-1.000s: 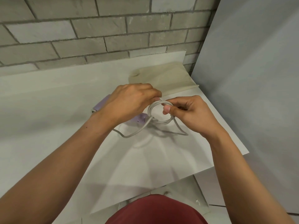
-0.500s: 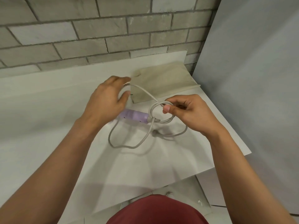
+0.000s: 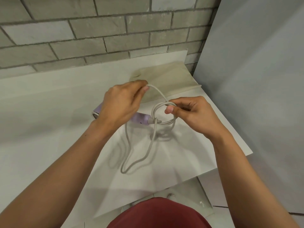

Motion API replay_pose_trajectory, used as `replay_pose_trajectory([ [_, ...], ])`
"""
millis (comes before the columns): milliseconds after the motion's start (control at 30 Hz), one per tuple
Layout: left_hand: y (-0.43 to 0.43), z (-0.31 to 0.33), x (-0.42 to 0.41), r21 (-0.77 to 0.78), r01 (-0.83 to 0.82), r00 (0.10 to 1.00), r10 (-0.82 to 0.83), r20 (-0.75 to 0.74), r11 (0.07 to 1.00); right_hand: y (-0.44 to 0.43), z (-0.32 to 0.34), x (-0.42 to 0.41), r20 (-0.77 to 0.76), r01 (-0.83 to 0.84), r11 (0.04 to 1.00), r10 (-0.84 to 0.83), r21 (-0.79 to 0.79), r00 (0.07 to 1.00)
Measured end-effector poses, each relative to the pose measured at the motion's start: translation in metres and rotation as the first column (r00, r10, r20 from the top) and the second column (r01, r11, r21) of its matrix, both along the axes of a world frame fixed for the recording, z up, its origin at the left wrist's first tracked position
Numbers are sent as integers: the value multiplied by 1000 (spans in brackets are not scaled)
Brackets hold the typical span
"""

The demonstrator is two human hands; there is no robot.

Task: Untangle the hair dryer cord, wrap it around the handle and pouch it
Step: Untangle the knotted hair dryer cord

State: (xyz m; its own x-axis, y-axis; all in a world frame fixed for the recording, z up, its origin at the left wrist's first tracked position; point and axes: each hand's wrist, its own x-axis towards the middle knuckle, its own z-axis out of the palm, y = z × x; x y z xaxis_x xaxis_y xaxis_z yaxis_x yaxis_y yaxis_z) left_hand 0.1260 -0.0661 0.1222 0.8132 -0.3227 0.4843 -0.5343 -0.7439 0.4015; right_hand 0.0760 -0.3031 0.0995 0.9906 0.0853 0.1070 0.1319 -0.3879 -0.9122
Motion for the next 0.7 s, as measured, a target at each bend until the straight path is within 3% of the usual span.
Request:
replay_pose_trajectory([
  [100,2,0,0,-138,-80,994,70,-79,987,0,-3,2,7,11,1000,-11,-12,1000],
  [233,7,-2,5,14,-116,974,117,-197,993,1,-2,5,16,-2,1000,2,-28,1000],
  [300,10,0,5,69,-36,980,48,-191,997,1,-2,6,6,-27,998,27,-54,1000],
  [433,5,6,1,202,305,952,-300,-54,931,4,0,7,7,-56,993,57,-106,998],
  [533,-5,8,2,344,333,941,-332,-63,878,5,1,8,28,-33,994,36,-101,999],
  [633,-8,5,1,261,176,983,-183,4,949,2,-1,8,28,23,998,-21,-65,999],
  [700,-7,2,1,53,67,997,-69,29,996,0,-4,7,27,58,997,-56,-45,998],
])
